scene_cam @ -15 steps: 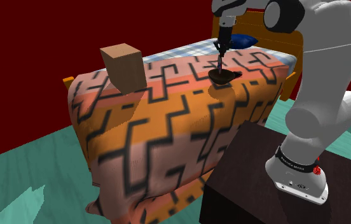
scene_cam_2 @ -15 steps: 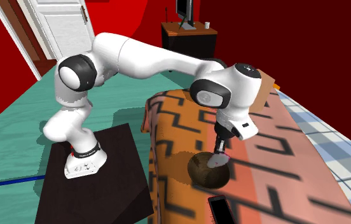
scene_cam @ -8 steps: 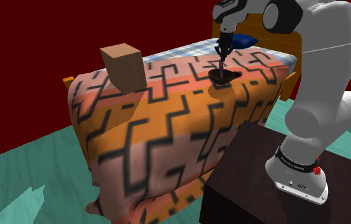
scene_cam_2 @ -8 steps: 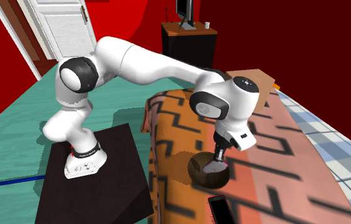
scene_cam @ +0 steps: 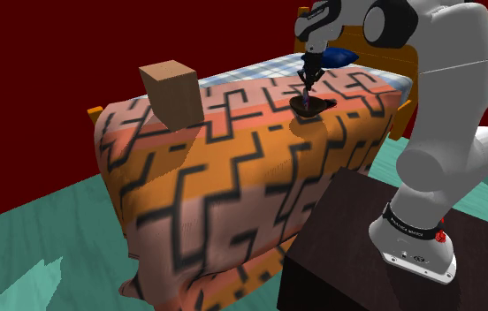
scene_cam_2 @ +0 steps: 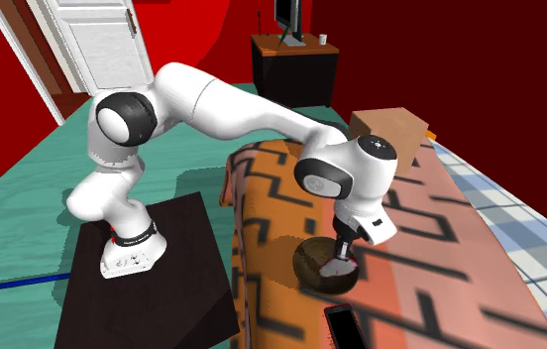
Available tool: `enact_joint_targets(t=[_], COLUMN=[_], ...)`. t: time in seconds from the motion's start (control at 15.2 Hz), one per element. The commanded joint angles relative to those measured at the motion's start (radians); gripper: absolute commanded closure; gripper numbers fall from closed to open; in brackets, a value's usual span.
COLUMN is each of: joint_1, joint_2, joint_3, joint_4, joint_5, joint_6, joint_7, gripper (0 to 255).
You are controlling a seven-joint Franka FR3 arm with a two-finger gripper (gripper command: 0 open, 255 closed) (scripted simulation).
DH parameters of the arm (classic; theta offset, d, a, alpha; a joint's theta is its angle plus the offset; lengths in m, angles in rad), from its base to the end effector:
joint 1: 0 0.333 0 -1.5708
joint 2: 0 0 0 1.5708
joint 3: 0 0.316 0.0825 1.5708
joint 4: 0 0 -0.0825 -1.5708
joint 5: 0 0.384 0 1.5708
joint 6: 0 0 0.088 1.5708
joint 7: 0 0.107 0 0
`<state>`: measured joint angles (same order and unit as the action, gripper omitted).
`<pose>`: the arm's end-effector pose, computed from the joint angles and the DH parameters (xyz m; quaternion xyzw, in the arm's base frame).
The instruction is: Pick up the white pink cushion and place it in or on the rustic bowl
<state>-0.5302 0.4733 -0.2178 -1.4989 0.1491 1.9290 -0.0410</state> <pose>0.5249 -0.4423 0.3978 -0.9321 0.3614 0.0068 0.0244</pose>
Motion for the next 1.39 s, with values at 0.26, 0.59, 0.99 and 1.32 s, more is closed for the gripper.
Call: enact_joint_targets(t=[0.26,0.59,0.99,1.32], joint_1=[-0.001,-0.011,-0.005,-0.009], joint_2=[0.019,0.021,0.012,-0.001], joint_3=[0.005,0.007,0.007,0.004], joint_4=[-0.027,-0.020,-0.004,0.071], joint_5=[0.001,0.001,-0.003,-0.009], joint_6=[0.014,0.008,-0.016,-0.103], joint_7=[0.000,-0.008,0.003,0.008], gripper=[255,0,0,0])
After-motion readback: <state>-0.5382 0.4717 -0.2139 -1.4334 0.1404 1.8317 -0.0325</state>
